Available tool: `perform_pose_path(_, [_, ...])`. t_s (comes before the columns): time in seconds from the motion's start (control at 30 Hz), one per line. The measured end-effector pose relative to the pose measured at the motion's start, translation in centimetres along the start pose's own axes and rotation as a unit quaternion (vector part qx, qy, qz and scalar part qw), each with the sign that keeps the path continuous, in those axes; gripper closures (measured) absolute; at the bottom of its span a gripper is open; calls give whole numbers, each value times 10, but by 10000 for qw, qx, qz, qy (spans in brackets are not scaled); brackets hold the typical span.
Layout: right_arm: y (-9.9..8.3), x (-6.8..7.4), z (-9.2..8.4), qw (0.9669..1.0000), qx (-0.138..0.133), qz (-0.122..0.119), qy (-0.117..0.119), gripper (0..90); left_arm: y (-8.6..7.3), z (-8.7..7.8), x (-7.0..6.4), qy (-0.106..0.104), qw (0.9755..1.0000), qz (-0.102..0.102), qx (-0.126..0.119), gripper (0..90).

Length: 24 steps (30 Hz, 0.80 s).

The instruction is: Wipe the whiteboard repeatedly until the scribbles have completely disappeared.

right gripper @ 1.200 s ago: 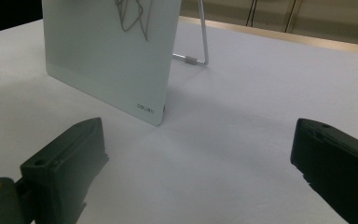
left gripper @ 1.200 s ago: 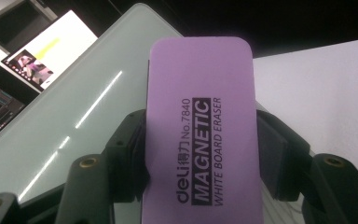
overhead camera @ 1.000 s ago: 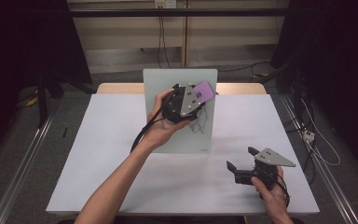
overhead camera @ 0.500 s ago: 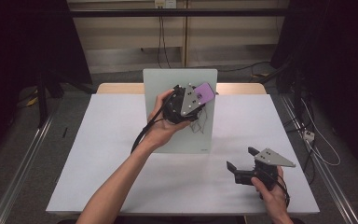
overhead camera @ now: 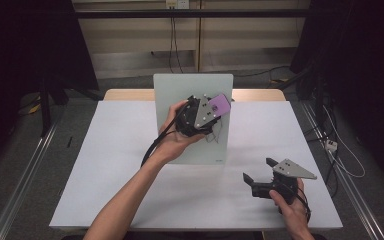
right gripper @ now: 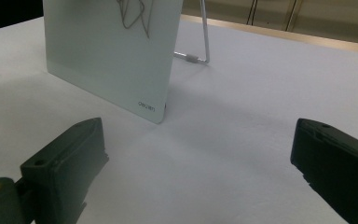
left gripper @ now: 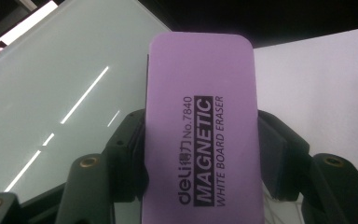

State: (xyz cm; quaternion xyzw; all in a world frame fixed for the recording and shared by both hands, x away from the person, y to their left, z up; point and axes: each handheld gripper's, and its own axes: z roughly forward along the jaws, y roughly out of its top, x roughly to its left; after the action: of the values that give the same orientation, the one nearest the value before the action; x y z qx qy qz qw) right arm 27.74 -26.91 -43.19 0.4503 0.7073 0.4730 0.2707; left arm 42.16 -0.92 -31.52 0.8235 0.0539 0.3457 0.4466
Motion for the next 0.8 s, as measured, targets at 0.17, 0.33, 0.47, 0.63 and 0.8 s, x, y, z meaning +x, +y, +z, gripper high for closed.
perform_pose_path(0.17, [0, 0, 0, 10000, 1, -4, 0, 28, -4, 1, -5, -54, 10000, -12, 26, 410])
perform_pose_path(0.33, [0, 0, 0, 10000, 5, 2, 0, 28, -8, 2, -10, -113, 9999, 39, 85, 410])
perform_pose_path(0.47, [0, 0, 0, 10000, 18, -13, 1, 28, -10, 3, -14, -156, 9998, 95, 124, 409])
perform_pose_path(0.63, [0, 0, 0, 10000, 18, -11, -2, 28, -9, 4, -13, -207, 9997, 50, 146, 409])
perform_pose_path(0.8, [0, 0, 1, 10000, 13, -19, 15, 28, -5, 2, -6, -252, 9995, -78, 178, 410])
